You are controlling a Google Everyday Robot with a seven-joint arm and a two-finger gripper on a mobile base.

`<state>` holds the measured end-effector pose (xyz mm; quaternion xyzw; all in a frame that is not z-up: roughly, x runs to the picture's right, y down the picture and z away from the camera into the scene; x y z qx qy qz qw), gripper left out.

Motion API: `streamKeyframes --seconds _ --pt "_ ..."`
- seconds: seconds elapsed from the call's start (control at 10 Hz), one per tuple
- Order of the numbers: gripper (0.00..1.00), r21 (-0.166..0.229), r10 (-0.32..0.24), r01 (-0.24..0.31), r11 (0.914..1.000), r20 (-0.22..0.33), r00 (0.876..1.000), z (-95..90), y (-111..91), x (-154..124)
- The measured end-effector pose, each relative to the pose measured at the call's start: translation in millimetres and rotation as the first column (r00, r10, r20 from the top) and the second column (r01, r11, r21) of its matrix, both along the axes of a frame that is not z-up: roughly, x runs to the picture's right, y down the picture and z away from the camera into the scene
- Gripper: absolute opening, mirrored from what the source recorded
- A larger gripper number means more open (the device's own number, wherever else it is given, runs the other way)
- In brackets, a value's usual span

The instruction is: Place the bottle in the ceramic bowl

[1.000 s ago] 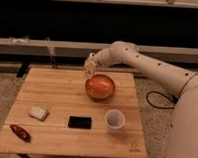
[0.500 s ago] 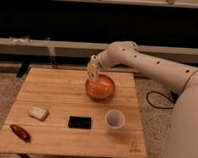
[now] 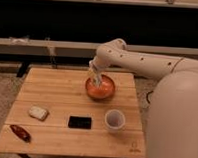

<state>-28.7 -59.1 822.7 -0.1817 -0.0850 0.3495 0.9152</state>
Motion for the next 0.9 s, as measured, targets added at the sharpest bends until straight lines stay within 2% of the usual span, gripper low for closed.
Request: streamKeyframes --seconds 0.5,0.9 --pt "0.0 -0.032 -0.033 0.029 0.9991 -0.124 0.992 17.2 6 11" --pt "0.0 -0.075 -0.045 0.032 0.9966 -0.179 0.983 38.4 14 18"
